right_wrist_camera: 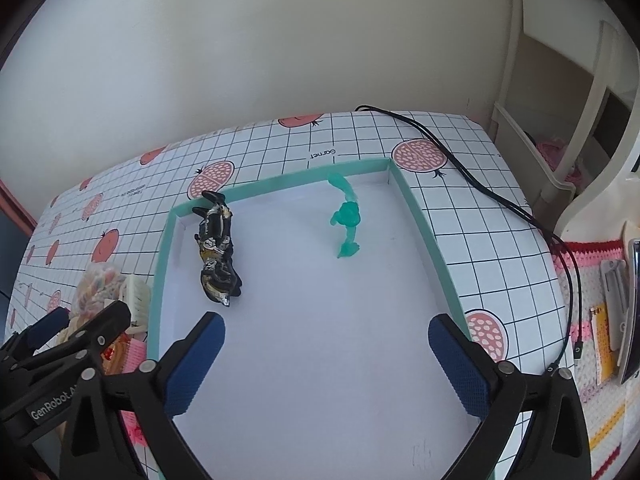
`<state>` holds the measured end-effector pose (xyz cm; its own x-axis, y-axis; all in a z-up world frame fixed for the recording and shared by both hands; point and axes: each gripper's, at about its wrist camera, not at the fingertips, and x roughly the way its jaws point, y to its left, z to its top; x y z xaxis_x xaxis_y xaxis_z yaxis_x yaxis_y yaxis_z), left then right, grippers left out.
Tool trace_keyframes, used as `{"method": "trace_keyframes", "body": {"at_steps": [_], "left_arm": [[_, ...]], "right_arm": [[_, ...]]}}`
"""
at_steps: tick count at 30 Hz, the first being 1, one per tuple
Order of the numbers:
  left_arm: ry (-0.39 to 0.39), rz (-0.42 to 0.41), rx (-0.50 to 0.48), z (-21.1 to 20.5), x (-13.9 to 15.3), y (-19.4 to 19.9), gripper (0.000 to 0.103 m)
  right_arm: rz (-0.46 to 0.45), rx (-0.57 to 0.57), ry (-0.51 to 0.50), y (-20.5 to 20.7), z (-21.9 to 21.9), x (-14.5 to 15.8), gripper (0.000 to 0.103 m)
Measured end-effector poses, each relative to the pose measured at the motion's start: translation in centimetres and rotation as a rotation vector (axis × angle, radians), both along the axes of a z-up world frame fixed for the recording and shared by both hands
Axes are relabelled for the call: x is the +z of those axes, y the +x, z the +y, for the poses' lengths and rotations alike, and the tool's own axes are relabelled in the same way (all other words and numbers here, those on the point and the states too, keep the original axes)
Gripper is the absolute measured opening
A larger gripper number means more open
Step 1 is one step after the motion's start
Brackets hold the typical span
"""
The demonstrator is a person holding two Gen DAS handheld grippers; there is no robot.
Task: Organize objects
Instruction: 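Withdraw both tools from the tray back toward the item pile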
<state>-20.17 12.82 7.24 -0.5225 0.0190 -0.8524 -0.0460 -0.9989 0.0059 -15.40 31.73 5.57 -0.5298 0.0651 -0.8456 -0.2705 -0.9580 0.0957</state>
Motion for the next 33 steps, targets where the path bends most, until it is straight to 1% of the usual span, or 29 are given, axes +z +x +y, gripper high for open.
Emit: {"method": "trace_keyframes", "body": {"at_steps": [8,14,21,26,29,31,33], "left_arm": [[0.010,0.002,0.005,-0.1,0.5,0.1,0.103],[0.028,0.005,0.015,-1.7,2.0,0.6,0.103],[0.052,0.029,0.042,-5.4,5.3,2.7,0.103],[0.041,0.036,0.056,-8.7,6.9,4.2,0.103],[0.036,0.026,0.082,-11.1,7.3,5.0,0.103],[0.024,0.029,0.101,-12.6,7.4,5.4,0.103],[0.031,0.022,0.121,-14.2,7.4,5.8,0.103]], "right_arm": [[0.011,0.006,-0.004,0.2,-0.2,0.8,0.103],[0.039,0.015,-0.011,0.9,-1.2,3.1,0.103],[0.075,0.082,-0.021,1.9,-4.9,6.8,0.103],[0.080,0.141,-0.039,2.7,-8.4,8.6,0.103],[0.083,0.190,-0.055,2.8,-10.5,8.9,0.103],[0.070,0.214,-0.067,2.7,-11.8,8.7,0.103],[0.056,0.230,-0.079,2.5,-12.9,8.3,0.103]]}}
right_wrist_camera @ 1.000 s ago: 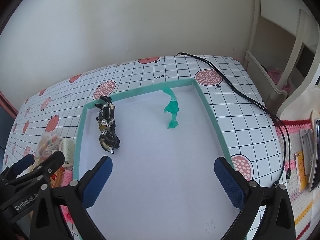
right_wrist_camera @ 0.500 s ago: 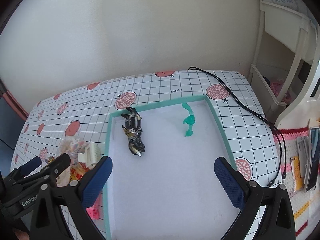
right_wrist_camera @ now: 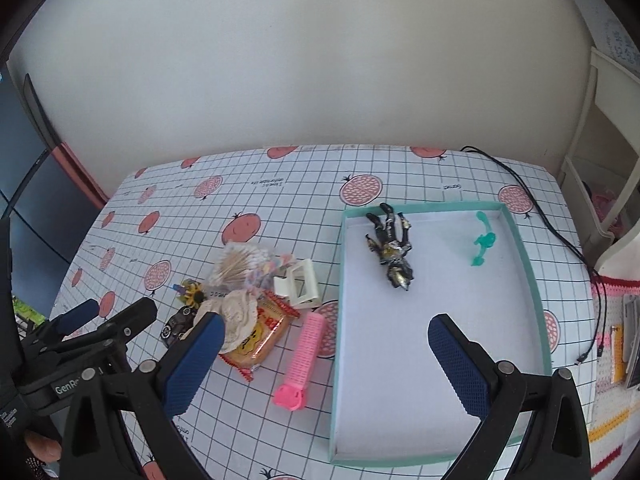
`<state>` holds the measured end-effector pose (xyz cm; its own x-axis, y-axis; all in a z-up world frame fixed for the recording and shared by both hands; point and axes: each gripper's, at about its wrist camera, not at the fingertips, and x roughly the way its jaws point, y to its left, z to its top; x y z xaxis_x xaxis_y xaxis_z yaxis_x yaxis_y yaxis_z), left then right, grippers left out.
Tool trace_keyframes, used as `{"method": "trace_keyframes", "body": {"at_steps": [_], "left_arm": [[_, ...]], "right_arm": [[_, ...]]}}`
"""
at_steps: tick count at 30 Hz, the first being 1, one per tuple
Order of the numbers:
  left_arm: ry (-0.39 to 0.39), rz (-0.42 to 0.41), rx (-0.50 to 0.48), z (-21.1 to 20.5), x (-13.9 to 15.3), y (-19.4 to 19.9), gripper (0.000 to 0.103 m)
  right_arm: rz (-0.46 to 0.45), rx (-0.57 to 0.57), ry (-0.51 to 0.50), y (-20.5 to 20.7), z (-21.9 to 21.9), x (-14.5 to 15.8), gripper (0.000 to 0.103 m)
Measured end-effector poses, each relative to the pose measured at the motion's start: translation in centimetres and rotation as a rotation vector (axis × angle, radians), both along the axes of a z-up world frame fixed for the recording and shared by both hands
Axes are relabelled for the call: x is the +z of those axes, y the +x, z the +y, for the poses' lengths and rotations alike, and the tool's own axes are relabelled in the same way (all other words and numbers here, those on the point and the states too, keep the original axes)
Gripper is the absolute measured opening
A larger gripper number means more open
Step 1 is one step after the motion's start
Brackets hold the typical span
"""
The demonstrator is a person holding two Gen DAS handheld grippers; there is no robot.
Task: Organize objects
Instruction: 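Withdraw both tools from the tray back toward the item pile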
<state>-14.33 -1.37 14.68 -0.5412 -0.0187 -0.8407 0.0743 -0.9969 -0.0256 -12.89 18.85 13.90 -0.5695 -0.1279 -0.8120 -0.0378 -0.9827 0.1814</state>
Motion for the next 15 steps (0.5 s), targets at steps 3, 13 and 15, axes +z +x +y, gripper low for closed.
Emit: {"method": "trace_keyframes", "body": {"at_steps": [3,13,15], "left_arm": [[0.027,-0.014,0.040,-2.2,-0.3,0.5,0.103],[0.049,-0.073,0.108,-6.0,-2.6,-0.2,0.103],[0.049,-0.086,0.119,-6.3,-3.2,-0.5,0.103]], "right_arm": [[-0.019,0.026,0.007,-0.3,-1.7,-0.6,0.103],[-0.109,0.091,0.027,-1.6,-4.7,-3.7,0.096],[-0.134,0.091,0.026,-1.9,-4.7,-4.5,0.093]]}}
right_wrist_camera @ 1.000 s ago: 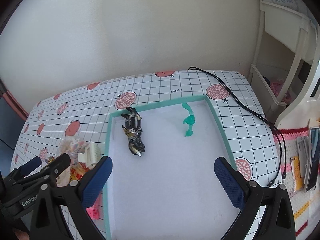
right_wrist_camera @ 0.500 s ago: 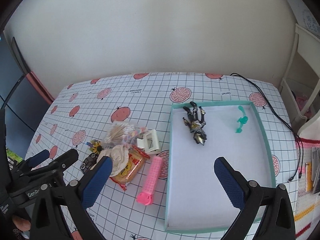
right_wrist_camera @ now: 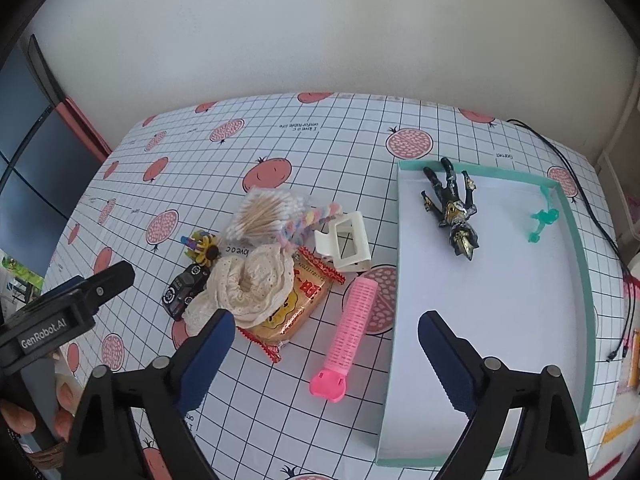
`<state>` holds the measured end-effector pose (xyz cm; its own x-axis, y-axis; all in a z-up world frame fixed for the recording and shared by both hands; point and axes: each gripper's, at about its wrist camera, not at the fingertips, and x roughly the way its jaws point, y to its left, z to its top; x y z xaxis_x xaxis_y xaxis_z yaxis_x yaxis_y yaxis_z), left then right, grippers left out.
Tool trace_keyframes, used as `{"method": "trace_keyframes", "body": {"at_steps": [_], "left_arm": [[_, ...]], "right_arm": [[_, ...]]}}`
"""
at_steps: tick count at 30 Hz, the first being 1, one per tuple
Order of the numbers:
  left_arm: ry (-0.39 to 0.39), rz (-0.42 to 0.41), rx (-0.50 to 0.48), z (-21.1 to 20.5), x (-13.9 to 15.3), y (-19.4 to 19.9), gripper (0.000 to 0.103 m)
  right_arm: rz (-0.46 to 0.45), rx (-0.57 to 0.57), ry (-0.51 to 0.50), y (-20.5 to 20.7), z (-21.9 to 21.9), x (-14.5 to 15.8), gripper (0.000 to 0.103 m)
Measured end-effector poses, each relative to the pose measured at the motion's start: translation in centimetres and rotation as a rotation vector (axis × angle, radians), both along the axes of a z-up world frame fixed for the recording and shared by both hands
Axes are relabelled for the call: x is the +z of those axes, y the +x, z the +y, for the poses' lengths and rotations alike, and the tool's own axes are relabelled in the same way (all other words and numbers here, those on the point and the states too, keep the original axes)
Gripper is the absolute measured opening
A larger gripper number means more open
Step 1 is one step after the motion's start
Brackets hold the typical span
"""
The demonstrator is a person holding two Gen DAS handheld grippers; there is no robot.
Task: Organize objects
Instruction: 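Withdraw both tools from the tray back toward the item pile, then grasp the black toy car with the left tool while the right tool grasps the pink roller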
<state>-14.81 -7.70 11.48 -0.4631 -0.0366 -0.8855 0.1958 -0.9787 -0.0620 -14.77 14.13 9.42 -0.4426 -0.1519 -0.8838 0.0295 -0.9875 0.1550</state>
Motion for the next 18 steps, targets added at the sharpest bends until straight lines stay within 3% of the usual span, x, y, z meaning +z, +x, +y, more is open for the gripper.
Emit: {"method": "trace_keyframes", "body": {"at_steps": [18], "left_arm": [[0.000,-0.101,-0.014,-0.2,-5.9,-2.1,0.100]], "right_arm": [[-0.137,0.029,0.022,-1.3,-1.3,-5.1,0.072]]}}
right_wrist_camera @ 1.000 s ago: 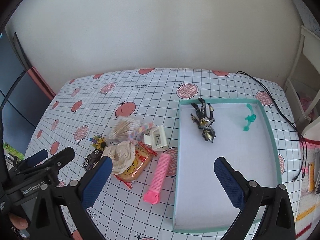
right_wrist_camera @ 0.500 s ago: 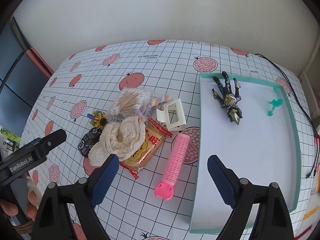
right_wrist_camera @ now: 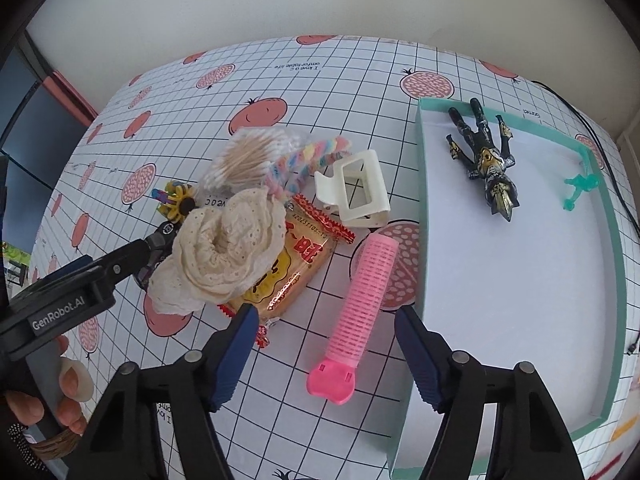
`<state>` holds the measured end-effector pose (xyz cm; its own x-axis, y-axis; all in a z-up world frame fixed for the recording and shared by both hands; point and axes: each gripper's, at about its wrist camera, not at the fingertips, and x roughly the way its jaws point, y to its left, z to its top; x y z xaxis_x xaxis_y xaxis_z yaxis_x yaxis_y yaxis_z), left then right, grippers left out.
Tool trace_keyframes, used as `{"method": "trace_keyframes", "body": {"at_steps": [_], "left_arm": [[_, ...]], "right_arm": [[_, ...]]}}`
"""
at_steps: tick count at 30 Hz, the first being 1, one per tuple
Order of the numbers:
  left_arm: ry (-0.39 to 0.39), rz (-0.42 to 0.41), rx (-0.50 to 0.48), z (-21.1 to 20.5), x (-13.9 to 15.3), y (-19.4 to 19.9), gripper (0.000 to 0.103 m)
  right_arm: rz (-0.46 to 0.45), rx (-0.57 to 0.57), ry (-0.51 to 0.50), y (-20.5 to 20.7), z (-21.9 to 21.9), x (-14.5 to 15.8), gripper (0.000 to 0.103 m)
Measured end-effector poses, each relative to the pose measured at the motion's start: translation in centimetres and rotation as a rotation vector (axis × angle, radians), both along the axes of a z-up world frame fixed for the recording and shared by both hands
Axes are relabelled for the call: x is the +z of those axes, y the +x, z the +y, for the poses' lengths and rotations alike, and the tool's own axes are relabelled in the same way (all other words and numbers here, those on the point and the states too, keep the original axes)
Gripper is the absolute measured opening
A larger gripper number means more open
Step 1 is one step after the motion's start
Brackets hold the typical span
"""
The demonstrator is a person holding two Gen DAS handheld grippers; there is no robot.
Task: Organize objects
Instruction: 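Grasp the black toy car with the left tool while the right tool grasps the pink roller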
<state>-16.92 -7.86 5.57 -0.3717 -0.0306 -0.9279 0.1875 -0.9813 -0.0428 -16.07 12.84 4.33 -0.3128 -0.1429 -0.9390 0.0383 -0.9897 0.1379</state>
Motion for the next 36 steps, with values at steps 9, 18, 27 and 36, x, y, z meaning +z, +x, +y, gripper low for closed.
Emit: {"method": "trace_keyframes", "body": {"at_steps": [9,18,27,36], "left_arm": [[-0.036,-0.007,-0.013,0.0,-1.1,-0.7,0.082],[-0.046,-0.023,-0.031,0.3,-2.4,-1.4,0.075],[-0.047,-0.021,-0.061,1.0,-2.8,-2.1,0.065],[-0.024,-0.046,-0.076,1.4,-3.5,-2.3,0.056]], "right_arm": [[-0.036,-0.002,0.009,-0.3,0.0,-1.5,0.070],[-0.059,0.005,0.015,-0.6,-0.2,-2.6,0.066],[-0.069,0.015,0.035,-1.0,-0.5,-3.5,0.065],[-0.062,0.031,0.076,-1.2,-0.9,-3.5,0.061]]}}
